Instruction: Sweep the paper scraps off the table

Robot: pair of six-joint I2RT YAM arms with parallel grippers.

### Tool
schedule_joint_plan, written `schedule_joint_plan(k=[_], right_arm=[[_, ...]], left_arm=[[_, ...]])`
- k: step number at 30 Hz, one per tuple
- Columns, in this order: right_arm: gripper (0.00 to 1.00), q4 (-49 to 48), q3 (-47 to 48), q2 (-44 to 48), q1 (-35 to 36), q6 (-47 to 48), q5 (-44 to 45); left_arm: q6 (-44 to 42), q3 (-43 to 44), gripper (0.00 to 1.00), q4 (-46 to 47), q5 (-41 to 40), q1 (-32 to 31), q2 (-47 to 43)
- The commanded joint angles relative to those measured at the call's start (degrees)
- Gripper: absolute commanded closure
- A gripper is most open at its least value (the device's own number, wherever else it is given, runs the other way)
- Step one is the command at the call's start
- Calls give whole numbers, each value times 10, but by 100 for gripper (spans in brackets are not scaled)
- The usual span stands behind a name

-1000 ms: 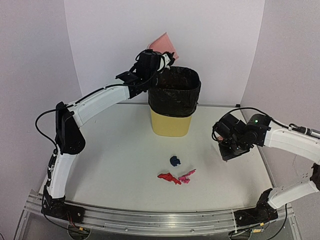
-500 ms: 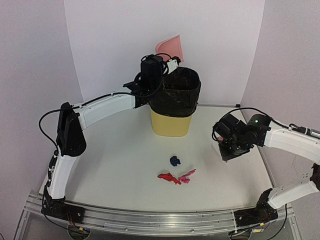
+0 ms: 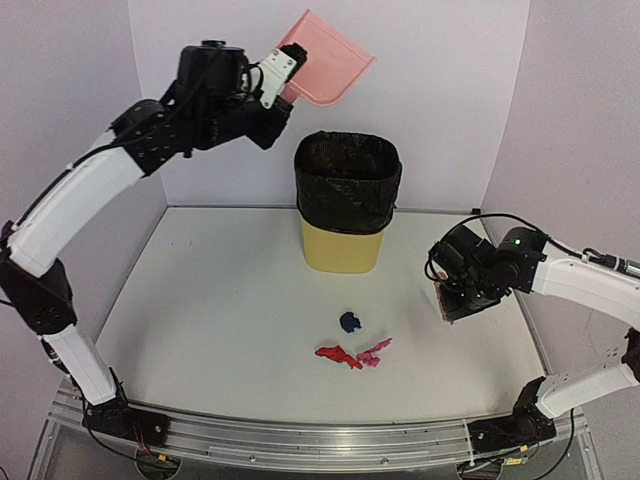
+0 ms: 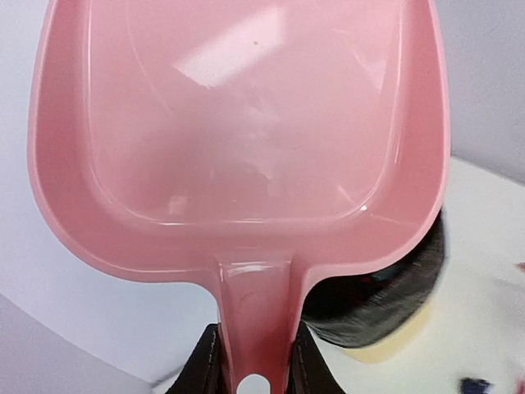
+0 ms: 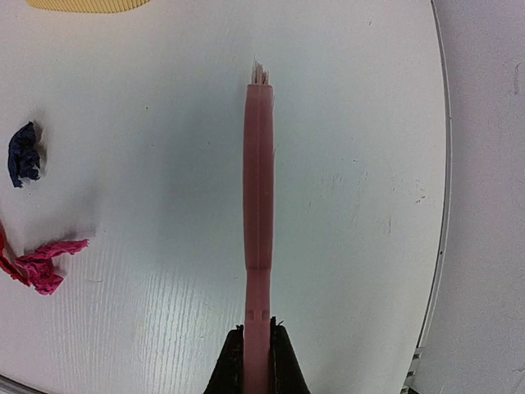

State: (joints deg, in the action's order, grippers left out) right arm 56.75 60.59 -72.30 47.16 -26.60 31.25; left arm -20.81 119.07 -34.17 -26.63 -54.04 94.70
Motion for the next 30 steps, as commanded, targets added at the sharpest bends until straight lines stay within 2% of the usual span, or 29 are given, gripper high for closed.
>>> schedule_joint_plan(k=[1,4,8,16,22,27,30], right_arm=[[100,2,30,-12,-3,4,-11],[100,3,33,-19,-3,10,-18],[100,3,37,-30,-3,17,-28],[100,3,37,-43,-4,20,-43],[100,5,49,-57,-3,20,-71],[100,17,79,-89,-3,14,-154],[100,45,104,-121,-2,11,-175]], left_arm=[[248,-136,100,-105,182,0,-101],[308,-222,100,-134,230,-5,-139],[384,-316,100,-191,256,-22,-165],[460,-438,100,-303,298,-77,-164],[477,-492,100,-334,352,-133,-139],[466,-493,100,-358,354,-199,-52],[451,-486,100,-349,347,-213,-7]])
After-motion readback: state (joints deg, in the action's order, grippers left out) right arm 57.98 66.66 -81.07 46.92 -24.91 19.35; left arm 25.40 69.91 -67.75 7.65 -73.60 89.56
